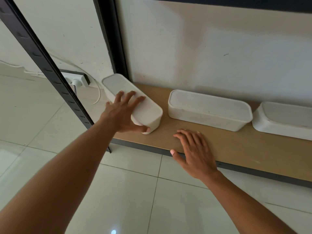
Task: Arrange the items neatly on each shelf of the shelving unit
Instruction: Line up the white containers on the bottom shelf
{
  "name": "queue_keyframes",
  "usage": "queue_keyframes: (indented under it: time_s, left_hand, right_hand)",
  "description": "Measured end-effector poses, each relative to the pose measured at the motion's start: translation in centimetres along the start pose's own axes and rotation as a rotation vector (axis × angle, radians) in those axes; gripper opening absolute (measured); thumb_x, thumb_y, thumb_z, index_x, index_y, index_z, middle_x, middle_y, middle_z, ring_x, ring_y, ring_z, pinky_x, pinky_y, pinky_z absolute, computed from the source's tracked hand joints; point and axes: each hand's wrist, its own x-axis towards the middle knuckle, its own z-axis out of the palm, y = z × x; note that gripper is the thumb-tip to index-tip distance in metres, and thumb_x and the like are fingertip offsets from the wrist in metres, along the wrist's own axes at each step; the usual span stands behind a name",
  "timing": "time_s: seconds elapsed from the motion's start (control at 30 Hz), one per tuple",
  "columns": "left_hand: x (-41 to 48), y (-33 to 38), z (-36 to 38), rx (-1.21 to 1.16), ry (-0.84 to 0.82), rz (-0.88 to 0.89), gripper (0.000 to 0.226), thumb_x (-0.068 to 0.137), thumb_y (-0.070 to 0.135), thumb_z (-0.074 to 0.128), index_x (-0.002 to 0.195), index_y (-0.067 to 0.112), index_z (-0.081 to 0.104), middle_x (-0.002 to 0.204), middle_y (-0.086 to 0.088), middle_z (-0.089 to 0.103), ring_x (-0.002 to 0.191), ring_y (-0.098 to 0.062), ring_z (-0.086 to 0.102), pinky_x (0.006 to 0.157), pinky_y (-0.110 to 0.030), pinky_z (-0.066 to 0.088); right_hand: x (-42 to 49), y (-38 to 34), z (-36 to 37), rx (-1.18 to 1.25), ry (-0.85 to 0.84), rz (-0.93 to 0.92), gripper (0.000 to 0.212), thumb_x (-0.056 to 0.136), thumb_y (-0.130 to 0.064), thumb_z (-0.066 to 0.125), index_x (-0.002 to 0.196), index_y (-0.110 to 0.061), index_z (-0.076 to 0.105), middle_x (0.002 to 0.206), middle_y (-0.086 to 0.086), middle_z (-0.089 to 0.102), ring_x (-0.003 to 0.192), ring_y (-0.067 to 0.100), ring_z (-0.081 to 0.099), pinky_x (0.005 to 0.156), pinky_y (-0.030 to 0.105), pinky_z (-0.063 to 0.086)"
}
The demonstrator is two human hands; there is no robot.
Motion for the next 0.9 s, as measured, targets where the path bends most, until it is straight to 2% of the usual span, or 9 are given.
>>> queue_keyframes:
  time_s: [0.17, 0.27, 0.33, 0.43, 0.5, 0.6, 0.73, 0.9]
  left_hand:
    - [0.1, 2.6, 0.7, 0.118, 0.067, -0.189, 0.13, 0.047, 0.106, 0.035, 0.154, 0.037, 0.01, 0.154, -0.004, 0.023, 0.134, -0.04, 0.027, 0.106, -0.066, 0.031]
    - [1.3, 3.8, 0.2, 0.187, 0.061, -0.223, 0.137, 0.044, 0.108, 0.027, 0.157, 0.032, 0.01, 0.157, -0.009, 0.022, 0.138, -0.042, 0.026, 0.111, -0.073, 0.015]
    - [2.4, 3.5, -0.6, 0.244, 0.044, -0.169, 0.146, 0.039, 0.11, 0.027, 0.159, 0.029, 0.004, 0.163, -0.01, 0.016, 0.147, -0.041, 0.019, 0.114, -0.074, 0.0]
    - [4.0, 1.9, -1.1, 0.292, 0.023, 0.043, 0.153, 0.034, 0.111, 0.031, 0.159, 0.029, -0.003, 0.167, -0.004, 0.008, 0.154, -0.033, 0.005, 0.115, -0.071, -0.008]
    - [4.8, 0.9, -0.7, 0.26, 0.013, 0.133, 0.147, 0.037, 0.11, 0.034, 0.157, 0.031, 0.005, 0.163, -0.001, 0.02, 0.153, -0.028, 0.012, 0.117, -0.069, -0.007]
    - [5.4, 0.9, 0.0, 0.167, 0.045, 0.07, 0.139, 0.039, 0.107, 0.043, 0.152, 0.03, 0.021, 0.149, -0.002, 0.038, 0.143, -0.029, 0.03, 0.118, -0.069, 0.001]
    - [6.3, 2.5, -0.2, 0.12, 0.021, -0.062, 0.138, 0.04, 0.104, 0.051, 0.151, 0.026, 0.024, 0.15, -0.009, 0.037, 0.142, -0.036, 0.029, 0.117, -0.068, 0.012]
    - [7.2, 4.3, 0.0, 0.097, 0.021, -0.114, 0.136, 0.037, 0.102, 0.056, 0.147, 0.026, 0.03, 0.147, -0.011, 0.038, 0.137, -0.037, 0.031, 0.111, -0.064, 0.026]
  right_hand:
    - [-0.1, -0.2, -0.1, -0.011, 0.009, 0.01, 0.056, 0.101, -0.065, 0.032, 0.142, -0.03, 0.047, 0.151, -0.01, 0.044, 0.141, 0.016, 0.042, 0.124, 0.046, 0.024]
    - [-0.1, -0.2, -0.1, -0.013, 0.001, 0.012, 0.057, 0.101, -0.066, 0.03, 0.143, -0.031, 0.046, 0.152, -0.011, 0.043, 0.141, 0.015, 0.042, 0.124, 0.046, 0.024]
    - [-0.1, -0.2, -0.1, -0.011, -0.002, 0.019, 0.057, 0.101, -0.066, 0.031, 0.143, -0.031, 0.046, 0.152, -0.011, 0.043, 0.141, 0.015, 0.042, 0.124, 0.046, 0.024]
    - [-0.1, -0.2, -0.1, -0.017, -0.004, 0.019, 0.057, 0.101, -0.066, 0.031, 0.143, -0.031, 0.045, 0.152, -0.011, 0.043, 0.141, 0.015, 0.042, 0.123, 0.045, 0.025]
    - [-0.1, -0.2, -0.2, -0.016, -0.004, 0.021, 0.057, 0.101, -0.067, 0.031, 0.142, -0.031, 0.045, 0.152, -0.011, 0.043, 0.141, 0.014, 0.042, 0.123, 0.045, 0.025]
    - [-0.1, -0.2, -0.2, -0.012, -0.001, 0.017, 0.057, 0.101, -0.067, 0.03, 0.142, -0.031, 0.046, 0.152, -0.012, 0.042, 0.141, 0.013, 0.041, 0.124, 0.045, 0.024]
    - [-0.1, -0.2, -0.1, -0.011, 0.012, 0.021, 0.056, 0.1, -0.066, 0.032, 0.141, -0.031, 0.047, 0.151, -0.011, 0.044, 0.141, 0.014, 0.042, 0.123, 0.046, 0.026]
    - [0.0, -0.3, -0.1, -0.015, 0.003, 0.024, 0.057, 0.101, -0.067, 0.03, 0.142, -0.031, 0.047, 0.152, -0.01, 0.044, 0.142, 0.014, 0.041, 0.123, 0.045, 0.026]
